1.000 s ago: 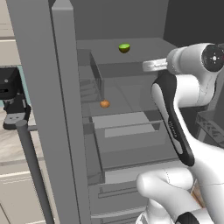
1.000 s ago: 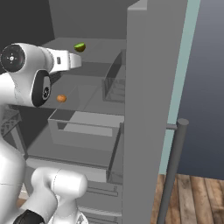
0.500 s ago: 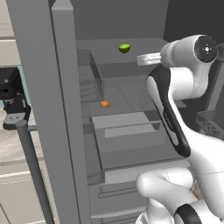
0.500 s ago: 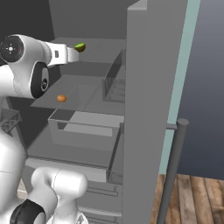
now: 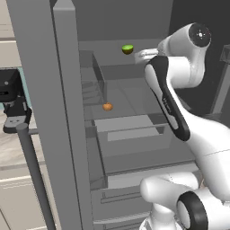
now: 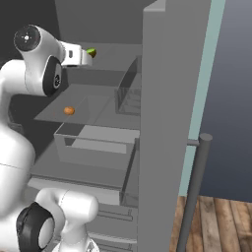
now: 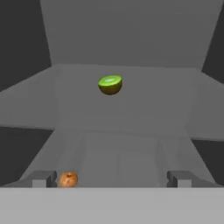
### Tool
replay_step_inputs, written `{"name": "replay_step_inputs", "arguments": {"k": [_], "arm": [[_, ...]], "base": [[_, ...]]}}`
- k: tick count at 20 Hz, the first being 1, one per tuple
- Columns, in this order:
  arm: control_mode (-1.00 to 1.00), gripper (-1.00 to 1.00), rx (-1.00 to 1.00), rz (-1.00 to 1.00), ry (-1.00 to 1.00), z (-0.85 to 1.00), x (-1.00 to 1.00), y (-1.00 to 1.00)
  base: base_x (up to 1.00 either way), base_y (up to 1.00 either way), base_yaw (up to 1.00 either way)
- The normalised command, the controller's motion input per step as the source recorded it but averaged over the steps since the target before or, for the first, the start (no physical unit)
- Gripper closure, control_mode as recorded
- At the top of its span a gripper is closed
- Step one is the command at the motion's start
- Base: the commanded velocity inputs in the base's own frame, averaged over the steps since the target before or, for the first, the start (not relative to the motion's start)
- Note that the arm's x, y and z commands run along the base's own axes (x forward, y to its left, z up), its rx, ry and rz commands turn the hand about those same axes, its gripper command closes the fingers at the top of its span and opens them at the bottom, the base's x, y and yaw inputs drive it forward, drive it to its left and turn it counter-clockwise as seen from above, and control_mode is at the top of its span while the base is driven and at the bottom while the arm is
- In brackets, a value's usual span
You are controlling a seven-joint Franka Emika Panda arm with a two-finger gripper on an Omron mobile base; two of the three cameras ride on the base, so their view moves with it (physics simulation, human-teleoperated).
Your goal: Retrieve the kiwi and tangerine from the fridge and place them into the bowl on the dining table.
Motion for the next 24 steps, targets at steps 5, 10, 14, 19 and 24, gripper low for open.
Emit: {"name": "replay_step_inputs", "arguments": {"k": [5,10,14,19,24], "arm": [[-1.00,-1.00,0.02,0.00,0.20,0.00,0.31,0.00],[-1.00,-1.00,0.02,0.00,0.01,-0.08,0.35,0.00],[-1.00,-1.00,0.02,0.00,-0.01,-0.13,0.34,0.00],[-1.00,-1.00,0.00,0.00,0.00,-0.16,0.36,0.00],[-1.00,-1.00,0.00,0.00,0.00,-0.03,0.36,0.07]], "base": [[0.00,0.00,0.00],[0.00,0.00,0.00],[0.00,0.00,0.00],[0.00,0.00,0.00],[0.00,0.00,0.00]]}}
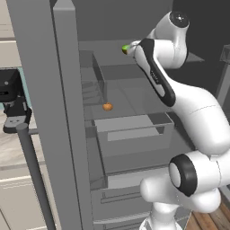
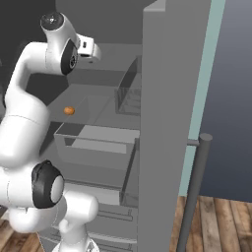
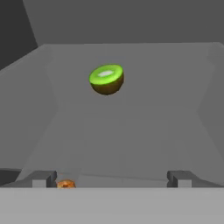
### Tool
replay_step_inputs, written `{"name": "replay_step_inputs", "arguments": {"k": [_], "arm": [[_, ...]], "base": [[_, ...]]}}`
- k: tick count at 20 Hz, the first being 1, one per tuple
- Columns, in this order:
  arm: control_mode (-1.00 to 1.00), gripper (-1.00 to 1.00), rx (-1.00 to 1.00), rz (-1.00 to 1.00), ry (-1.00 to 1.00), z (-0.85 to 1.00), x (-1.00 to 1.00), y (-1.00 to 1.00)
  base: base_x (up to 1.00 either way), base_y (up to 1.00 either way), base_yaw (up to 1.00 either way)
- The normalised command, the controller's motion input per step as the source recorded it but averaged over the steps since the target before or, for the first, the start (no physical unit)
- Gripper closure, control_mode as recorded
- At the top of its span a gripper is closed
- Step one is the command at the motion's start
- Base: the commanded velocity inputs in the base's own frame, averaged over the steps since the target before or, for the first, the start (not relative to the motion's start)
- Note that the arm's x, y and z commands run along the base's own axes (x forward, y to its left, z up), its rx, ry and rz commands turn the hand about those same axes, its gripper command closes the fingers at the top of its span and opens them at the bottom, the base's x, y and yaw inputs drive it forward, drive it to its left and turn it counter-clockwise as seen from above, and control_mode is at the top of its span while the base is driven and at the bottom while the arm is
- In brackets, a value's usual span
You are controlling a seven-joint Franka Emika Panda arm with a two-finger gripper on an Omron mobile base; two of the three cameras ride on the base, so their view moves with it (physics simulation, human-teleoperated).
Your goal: Retrieve the kiwi and tangerine from the fridge and place them into the bowl on the dining table.
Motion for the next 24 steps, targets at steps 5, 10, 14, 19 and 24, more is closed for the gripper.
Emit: {"name": "replay_step_inputs", "arguments": {"k": [5,10,14,19,24], "arm": [[-1.00,-1.00,0.00,0.00,-0.02,0.00,0.33,0.18],[-1.00,-1.00,-0.01,0.00,0.00,0.00,0.22,0.20],[-1.00,-1.00,-0.01,0.00,0.00,0.00,0.16,0.12],[-1.00,-1.00,0.00,0.00,0.00,0.08,0.12,0.02],[-1.00,-1.00,0.00,0.00,0.00,0.12,0.12,0.00]], "base": [[0.00,0.00,0.00],[0.00,0.00,0.00],[0.00,0.00,0.00],[0.00,0.00,0.00],[0.00,0.00,0.00]]}}
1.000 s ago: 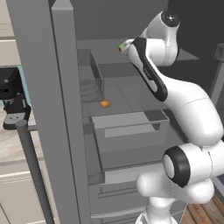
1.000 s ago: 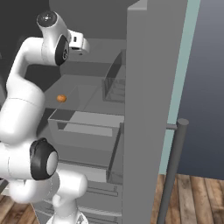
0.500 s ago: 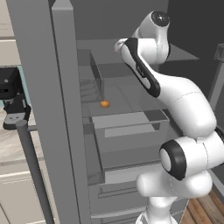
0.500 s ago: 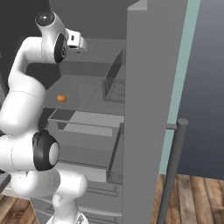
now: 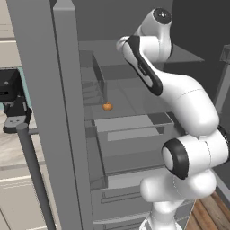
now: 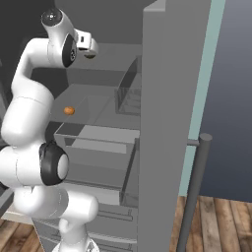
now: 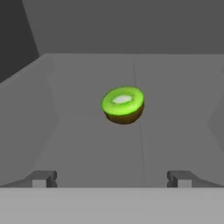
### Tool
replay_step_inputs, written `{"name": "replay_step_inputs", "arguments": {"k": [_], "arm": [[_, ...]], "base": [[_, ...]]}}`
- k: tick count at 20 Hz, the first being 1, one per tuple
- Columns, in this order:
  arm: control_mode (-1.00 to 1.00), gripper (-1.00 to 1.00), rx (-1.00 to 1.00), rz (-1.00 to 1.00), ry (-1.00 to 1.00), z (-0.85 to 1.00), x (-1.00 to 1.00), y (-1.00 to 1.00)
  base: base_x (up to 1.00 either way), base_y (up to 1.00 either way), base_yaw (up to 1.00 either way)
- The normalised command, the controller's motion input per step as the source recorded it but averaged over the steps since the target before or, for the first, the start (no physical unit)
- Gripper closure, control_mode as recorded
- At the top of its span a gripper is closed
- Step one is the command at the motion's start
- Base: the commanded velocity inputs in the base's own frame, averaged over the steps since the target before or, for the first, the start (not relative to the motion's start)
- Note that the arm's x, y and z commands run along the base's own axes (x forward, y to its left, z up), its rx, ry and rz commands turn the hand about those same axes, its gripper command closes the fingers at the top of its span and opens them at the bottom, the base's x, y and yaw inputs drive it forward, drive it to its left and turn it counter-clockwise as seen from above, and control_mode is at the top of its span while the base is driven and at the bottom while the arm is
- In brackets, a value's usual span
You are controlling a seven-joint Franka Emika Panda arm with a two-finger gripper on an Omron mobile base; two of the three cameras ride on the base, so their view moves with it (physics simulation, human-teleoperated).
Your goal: Retrieve the kiwi and tangerine from the fridge and place them into the bowl on the dining table.
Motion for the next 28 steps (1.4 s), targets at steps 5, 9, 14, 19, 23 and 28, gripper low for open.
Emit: {"name": "replay_step_inputs", "arguments": {"k": [5,9,14,19,23,28], "arm": [[-1.00,-1.00,0.00,-0.02,0.00,0.00,0.19,0.00],[-1.00,-1.00,0.00,-0.02,0.00,0.00,0.23,0.00],[-1.00,-1.00,0.00,0.00,0.00,-0.02,0.33,0.00],[-1.00,-1.00,0.00,0.00,0.00,-0.02,0.42,0.00],[-1.00,-1.00,0.00,0.00,0.00,-0.03,0.44,0.00],[-1.00,-1.00,0.00,0.00,0.00,-0.08,0.41,0.00]], "base": [[0.00,0.00,0.00],[0.00,0.00,0.00],[0.00,0.00,0.00],[0.00,0.00,0.00],[0.00,0.00,0.00],[0.00,0.00,0.00]]}}
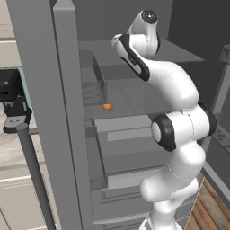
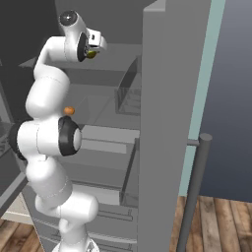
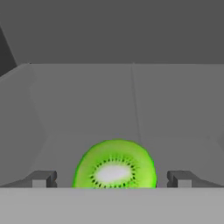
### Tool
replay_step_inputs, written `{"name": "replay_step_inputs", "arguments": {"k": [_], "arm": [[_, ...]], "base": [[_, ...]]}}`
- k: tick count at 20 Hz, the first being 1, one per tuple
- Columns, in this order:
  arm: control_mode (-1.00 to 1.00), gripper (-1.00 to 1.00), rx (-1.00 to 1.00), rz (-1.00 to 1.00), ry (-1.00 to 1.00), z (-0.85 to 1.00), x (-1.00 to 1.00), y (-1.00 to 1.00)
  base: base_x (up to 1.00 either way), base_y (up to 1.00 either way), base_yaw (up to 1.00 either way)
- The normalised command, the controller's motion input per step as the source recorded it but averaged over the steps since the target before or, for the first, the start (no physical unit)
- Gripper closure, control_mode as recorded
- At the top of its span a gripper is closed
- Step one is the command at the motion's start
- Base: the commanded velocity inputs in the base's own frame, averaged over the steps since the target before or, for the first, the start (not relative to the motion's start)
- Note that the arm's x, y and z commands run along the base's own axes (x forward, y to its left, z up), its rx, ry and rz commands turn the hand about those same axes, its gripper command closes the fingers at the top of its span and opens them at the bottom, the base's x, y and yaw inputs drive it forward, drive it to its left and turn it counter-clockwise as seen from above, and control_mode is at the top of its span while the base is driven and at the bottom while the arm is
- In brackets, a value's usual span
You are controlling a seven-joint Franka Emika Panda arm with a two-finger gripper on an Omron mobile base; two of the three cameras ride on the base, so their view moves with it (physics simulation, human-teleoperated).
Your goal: Retrieve the kiwi and tangerine from the fridge and place them into the bowl on the dining table.
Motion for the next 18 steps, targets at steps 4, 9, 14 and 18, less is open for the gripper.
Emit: {"name": "replay_step_inputs", "arguments": {"k": [4,9,14,18], "arm": [[-1.00,-1.00,0.00,0.00,0.00,-0.06,0.29,0.00],[-1.00,-1.00,0.00,0.00,0.00,-0.03,0.12,0.00],[-1.00,-1.00,0.00,0.00,0.00,-0.05,0.07,0.00],[-1.00,-1.00,0.00,-0.02,0.01,-0.11,0.00,0.00]], "base": [[0.00,0.00,0.00],[0.00,0.00,0.00],[0.00,0.00,0.00],[0.00,0.00,0.00]]}}
